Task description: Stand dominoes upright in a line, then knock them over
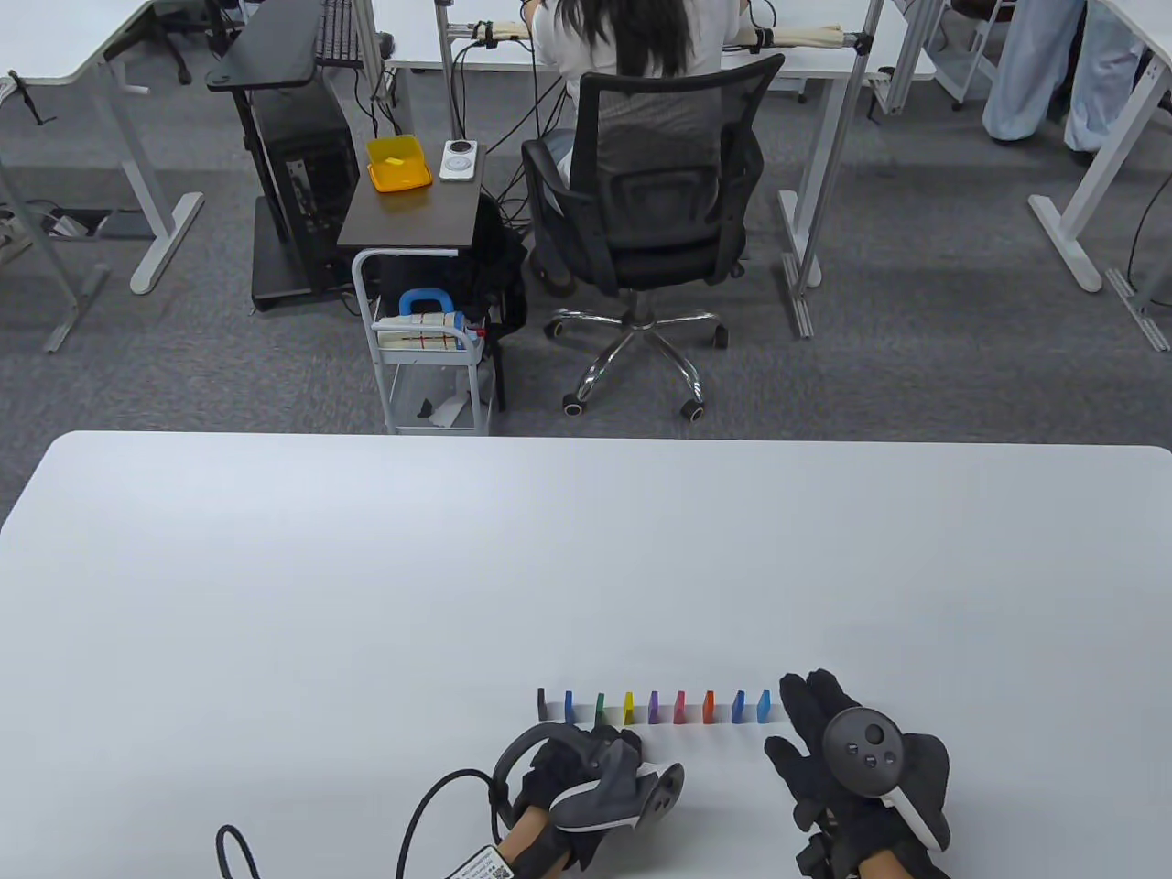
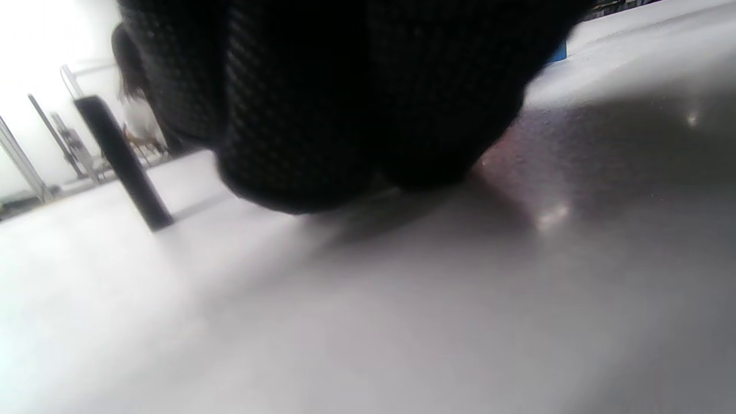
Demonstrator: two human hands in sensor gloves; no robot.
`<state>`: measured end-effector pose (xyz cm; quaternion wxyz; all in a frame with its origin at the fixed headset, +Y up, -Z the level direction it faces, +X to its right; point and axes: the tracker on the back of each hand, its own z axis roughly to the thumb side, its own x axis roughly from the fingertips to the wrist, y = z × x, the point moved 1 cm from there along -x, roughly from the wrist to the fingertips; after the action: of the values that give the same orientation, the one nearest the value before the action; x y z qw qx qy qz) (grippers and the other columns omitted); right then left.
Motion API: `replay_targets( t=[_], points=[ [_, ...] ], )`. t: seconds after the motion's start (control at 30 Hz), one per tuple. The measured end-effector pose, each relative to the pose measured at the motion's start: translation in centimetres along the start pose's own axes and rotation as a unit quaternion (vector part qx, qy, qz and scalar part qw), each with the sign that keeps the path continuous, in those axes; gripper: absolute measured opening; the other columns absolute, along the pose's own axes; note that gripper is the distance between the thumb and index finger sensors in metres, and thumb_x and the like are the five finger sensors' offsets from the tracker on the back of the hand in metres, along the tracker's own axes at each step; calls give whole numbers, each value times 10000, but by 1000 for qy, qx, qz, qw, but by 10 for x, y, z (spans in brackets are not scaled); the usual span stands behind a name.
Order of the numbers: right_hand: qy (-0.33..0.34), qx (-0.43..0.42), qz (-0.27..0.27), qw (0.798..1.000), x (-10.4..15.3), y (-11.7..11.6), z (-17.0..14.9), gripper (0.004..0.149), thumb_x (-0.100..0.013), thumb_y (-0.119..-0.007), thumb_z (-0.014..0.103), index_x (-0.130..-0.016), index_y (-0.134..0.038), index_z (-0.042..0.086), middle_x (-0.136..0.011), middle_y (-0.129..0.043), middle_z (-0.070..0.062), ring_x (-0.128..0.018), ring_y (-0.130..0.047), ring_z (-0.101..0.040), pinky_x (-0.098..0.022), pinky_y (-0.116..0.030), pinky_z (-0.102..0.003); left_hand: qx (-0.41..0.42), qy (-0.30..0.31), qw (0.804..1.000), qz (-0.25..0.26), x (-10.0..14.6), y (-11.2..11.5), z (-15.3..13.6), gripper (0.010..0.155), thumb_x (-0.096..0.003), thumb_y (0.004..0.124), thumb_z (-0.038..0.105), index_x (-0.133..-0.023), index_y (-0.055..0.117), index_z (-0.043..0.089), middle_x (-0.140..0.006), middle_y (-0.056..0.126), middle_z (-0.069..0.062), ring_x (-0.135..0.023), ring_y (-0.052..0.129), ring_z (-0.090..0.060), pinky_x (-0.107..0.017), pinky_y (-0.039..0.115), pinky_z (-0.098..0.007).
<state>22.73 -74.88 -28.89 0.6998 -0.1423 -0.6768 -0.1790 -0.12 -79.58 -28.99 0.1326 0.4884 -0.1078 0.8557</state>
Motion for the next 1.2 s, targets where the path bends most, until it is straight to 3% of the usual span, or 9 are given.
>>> replay_targets(
  t=[0.13,0.2,0.3,0.43,0.63,0.83,0.9,1.0,1.2],
  points=[
    [-1,0,1,1000,0,0,0,702,-397,-862,441,-1019,-686,167,-1066,-604,-217,-904,-742,-490,-673,-582,-665,0,1,1000,-5,0,0,0,590,-318,994,310,-878,808,301,-815,1020,-18,-341,1108,-74,-518,939,-347],
    [-1,-1,-1,1000,0,1,-1,702,-397,-861,441,-1019,-686,167,-1067,-604,-216,-903,-742,-490,-674,-582,-664,13,-8,999,-31,1,-1,-2,618,-318,995,328,-897,781,324,-832,989,-14,-353,1090,-86,-534,920,-365],
    [-3,-7,2,1000,0,2,-2,704,-398,-858,445,-1021,-685,168,-1068,-601,-215,-905,-738,-492,-673,-581,-666,55,-6,998,1,12,-19,-12,565,-328,969,357,-870,810,380,-846,975,-18,-349,1088,-84,-531,922,-367],
    [-7,-11,2,1000,0,2,-4,702,-399,-855,446,-1021,-684,169,-1069,-599,-215,-905,-738,-492,-674,-580,-666,186,-37,980,61,32,-45,-51,455,-343,953,359,-792,883,380,-867,940,-22,-350,1080,-88,-531,917,-376],
    [-9,-8,-3,1000,0,2,-5,701,-401,-854,446,-1021,-683,168,-1068,-601,-214,-907,-734,-492,-674,-581,-664,279,-103,948,112,54,-52,-109,448,-348,950,348,-782,840,353,-880,917,-18,-367,1079,-94,-536,914,-380],
    [-18,-10,-5,1000,0,3,-8,702,-400,-855,445,-1022,-681,169,-1073,-589,-216,-916,-716,-497,-676,-575,-665,311,-166,929,114,58,-24,-144,442,-349,972,299,-772,851,346,-880,948,-14,-412,1108,-108,-547,917,-387],
    [-20,-11,-5,1000,0,3,-8,703,-400,-855,445,-1023,-681,168,-1073,-589,-215,-916,-715,-499,-677,-574,-665,326,-172,923,109,55,-12,-150,498,-344,981,293,-817,834,355,-873,967,-1,-426,1115,-113,-550,916,-390],
    [-22,-9,-5,1000,0,2,-9,713,-400,-854,447,-1029,-664,169,-1074,-595,-202,-916,-717,-497,-678,-575,-665,350,-175,915,96,50,4,-155,628,-340,988,289,-919,752,348,-867,983,25,-445,1119,-118,-559,911,-394],
    [-24,-6,-2,1000,-1,0,-10,723,-401,-853,447,-1036,-651,164,-1074,-591,-210,-916,-716,-497,-677,-575,-665,357,-190,910,92,42,24,-158,642,-345,980,277,-928,728,372,-887,976,78,-598,1122,-151,-604,894,-413]
  ],
)
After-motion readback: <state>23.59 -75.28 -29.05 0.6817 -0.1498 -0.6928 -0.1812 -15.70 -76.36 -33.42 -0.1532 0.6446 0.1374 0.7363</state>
